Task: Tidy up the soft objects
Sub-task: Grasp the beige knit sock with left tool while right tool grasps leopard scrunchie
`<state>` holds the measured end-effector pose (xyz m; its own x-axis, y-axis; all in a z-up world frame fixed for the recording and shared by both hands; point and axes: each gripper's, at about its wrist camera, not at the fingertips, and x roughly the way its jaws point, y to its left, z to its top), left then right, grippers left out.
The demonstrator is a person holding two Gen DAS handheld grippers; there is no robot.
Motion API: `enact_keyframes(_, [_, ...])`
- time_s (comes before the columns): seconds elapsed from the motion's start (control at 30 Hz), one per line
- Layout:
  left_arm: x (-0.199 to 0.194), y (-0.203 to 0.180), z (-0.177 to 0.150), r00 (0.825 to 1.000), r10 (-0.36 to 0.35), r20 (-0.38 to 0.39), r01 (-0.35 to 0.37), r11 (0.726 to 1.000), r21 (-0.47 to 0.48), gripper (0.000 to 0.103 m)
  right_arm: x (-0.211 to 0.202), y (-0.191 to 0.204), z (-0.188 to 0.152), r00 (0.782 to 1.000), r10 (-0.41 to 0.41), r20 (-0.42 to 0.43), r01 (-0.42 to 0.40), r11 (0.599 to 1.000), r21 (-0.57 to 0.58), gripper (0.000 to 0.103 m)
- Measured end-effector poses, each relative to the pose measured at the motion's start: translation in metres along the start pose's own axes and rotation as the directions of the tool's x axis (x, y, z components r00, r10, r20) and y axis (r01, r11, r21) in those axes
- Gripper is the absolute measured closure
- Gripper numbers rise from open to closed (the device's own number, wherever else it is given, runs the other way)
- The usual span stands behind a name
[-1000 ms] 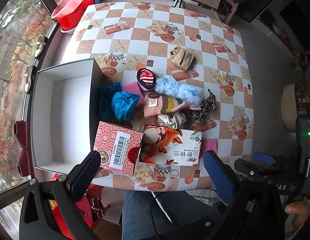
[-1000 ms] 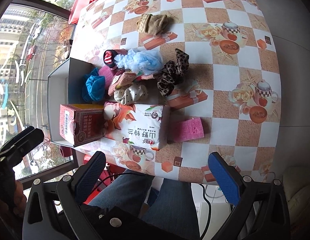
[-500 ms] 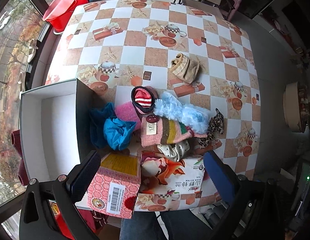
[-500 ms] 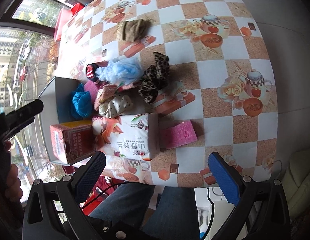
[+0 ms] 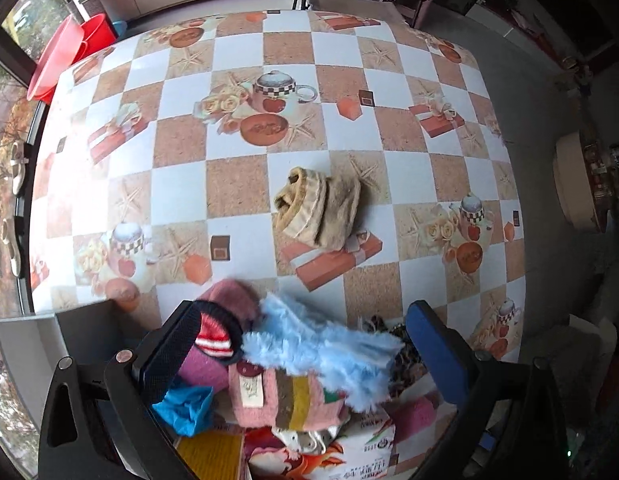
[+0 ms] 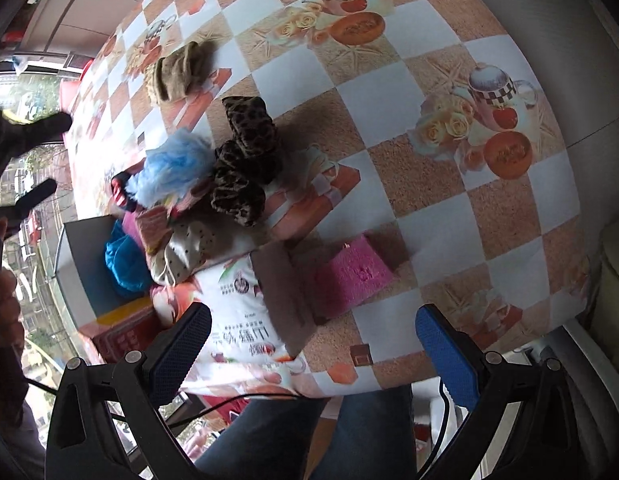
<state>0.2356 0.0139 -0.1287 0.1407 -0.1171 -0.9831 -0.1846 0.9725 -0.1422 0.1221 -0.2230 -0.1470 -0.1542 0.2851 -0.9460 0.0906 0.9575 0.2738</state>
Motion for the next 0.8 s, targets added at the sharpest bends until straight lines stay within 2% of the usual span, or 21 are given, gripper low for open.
enact_keyframes(0.3, [0.069, -0.019, 0.036, 0.997, 0.074, -0.014, -0.073, 0.994, 0.086, 0.001, 0.026, 0.031, 0.038, 0.995, -0.046, 0.091, 0.057, 0.991, -0.119, 0.000])
enact_keyframes(0.5, [0.100, -0.017, 0.045, 0.994, 0.105, -0.016, -0.103, 0.990, 0.093, 0.001, 0.053, 0.045, 0.062, 0.994, -0.036, 0.105, 0.054, 0.984, -0.169, 0.000])
enact_keyframes(0.6, [0.110, -0.017, 0.047, 0.990, 0.142, 0.000, -0.141, 0.985, 0.103, 0.001, 0.062, 0.049, 0.074, 0.993, -0.020, 0.120, 0.041, 0.985, -0.170, 0.000])
enact_keyframes(0.63, [0.114, -0.016, 0.047, 0.989, 0.148, -0.005, -0.147, 0.983, 0.107, 0.003, 0.064, 0.050, 0.079, 0.992, -0.021, 0.122, 0.042, 0.984, -0.174, 0.004])
enact_keyframes(0.67, [0.117, -0.015, 0.048, 0.989, 0.146, -0.015, -0.144, 0.984, 0.106, 0.005, 0.066, 0.051, 0.081, 0.992, -0.020, 0.125, 0.042, 0.983, -0.179, 0.015])
enact_keyframes(0.73, [0.124, -0.014, 0.049, 0.989, 0.142, -0.039, -0.138, 0.986, 0.097, 0.009, 0.070, 0.052, 0.086, 0.993, 0.017, 0.114, 0.005, 0.983, -0.184, 0.029])
enact_keyframes(0.8, [0.129, -0.014, 0.049, 0.990, 0.129, -0.048, -0.124, 0.988, 0.095, 0.011, 0.075, 0.052, 0.091, 0.995, 0.039, 0.091, -0.022, 0.985, -0.173, 0.031])
